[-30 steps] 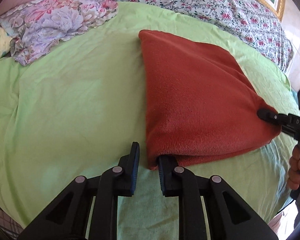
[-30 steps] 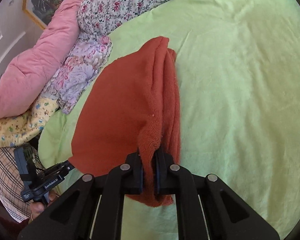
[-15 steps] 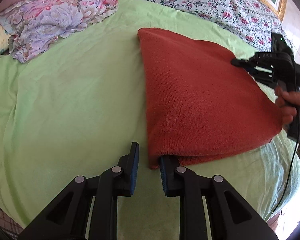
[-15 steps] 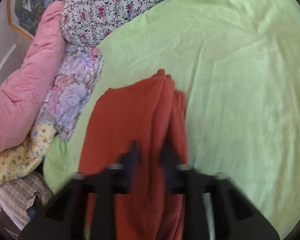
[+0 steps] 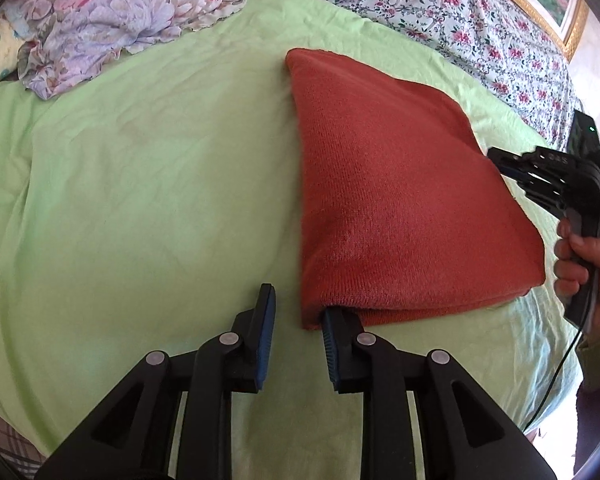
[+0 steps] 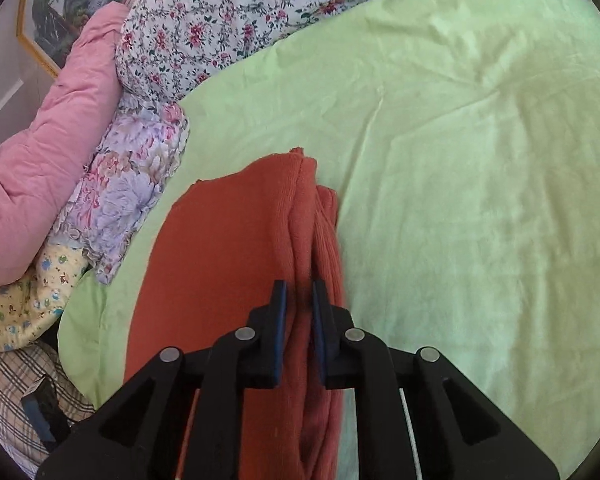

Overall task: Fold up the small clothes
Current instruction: 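Open the right gripper and release the sweater, then withdraw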

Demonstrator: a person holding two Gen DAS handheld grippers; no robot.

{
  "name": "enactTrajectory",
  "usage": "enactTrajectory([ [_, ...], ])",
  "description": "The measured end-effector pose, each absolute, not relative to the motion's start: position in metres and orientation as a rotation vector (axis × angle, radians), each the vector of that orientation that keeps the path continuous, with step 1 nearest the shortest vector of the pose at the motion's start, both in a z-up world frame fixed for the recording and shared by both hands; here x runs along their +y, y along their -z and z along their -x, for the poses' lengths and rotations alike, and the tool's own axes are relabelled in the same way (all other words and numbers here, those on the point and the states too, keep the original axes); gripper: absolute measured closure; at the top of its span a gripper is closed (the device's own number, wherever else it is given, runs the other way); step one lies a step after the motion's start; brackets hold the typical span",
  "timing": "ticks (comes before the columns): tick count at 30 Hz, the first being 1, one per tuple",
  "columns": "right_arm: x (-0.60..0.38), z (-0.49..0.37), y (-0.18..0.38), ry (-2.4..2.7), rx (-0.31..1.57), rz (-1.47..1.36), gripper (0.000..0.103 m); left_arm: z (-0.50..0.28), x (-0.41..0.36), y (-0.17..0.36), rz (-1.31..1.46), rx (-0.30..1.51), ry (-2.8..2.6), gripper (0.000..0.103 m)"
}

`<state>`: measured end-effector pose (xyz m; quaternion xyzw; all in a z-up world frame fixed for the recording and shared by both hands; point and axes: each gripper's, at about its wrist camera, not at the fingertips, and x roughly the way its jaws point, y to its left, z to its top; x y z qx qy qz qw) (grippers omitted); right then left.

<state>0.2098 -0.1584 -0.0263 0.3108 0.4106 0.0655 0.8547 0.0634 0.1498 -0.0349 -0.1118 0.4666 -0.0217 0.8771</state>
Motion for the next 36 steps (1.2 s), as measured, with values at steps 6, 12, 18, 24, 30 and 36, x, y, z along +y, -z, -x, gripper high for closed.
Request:
enactTrajectory([
  [6, -0.146, -0.157, 0.004, -0.207, 0.807, -0.65, 0.089, -0.042, 0.151, 0.022, 0.251, 0.967, 0.102, 0.082],
  [12, -0.129, -0.133, -0.003, -0.258, 0.803, -0.624, 0.089, -0.037, 0.156, -0.007, 0.304, 0.893, 0.158, 0.074],
  [18, -0.131, -0.152, 0.002, -0.215, 0.842, -0.599, 0.083, -0.075, 0.162, -0.014, 0.307, 0.891, 0.133, 0.055],
  [24, -0.139, -0.19, 0.019, -0.187, 0.892, -0.602, 0.062, -0.125, 0.18, 0.0, 0.395, 0.948, 0.144, 0.049],
  [30, -0.134, -0.205, 0.026, -0.197, 0.934, -0.592, 0.093, -0.15, 0.18, 0.013, 0.4, 0.977, 0.115, 0.049],
  [36, -0.138, -0.191, 0.015, -0.172, 0.886, -0.57, 0.094, -0.156, 0.165, 0.02, 0.299, 0.989, 0.063, 0.044],
])
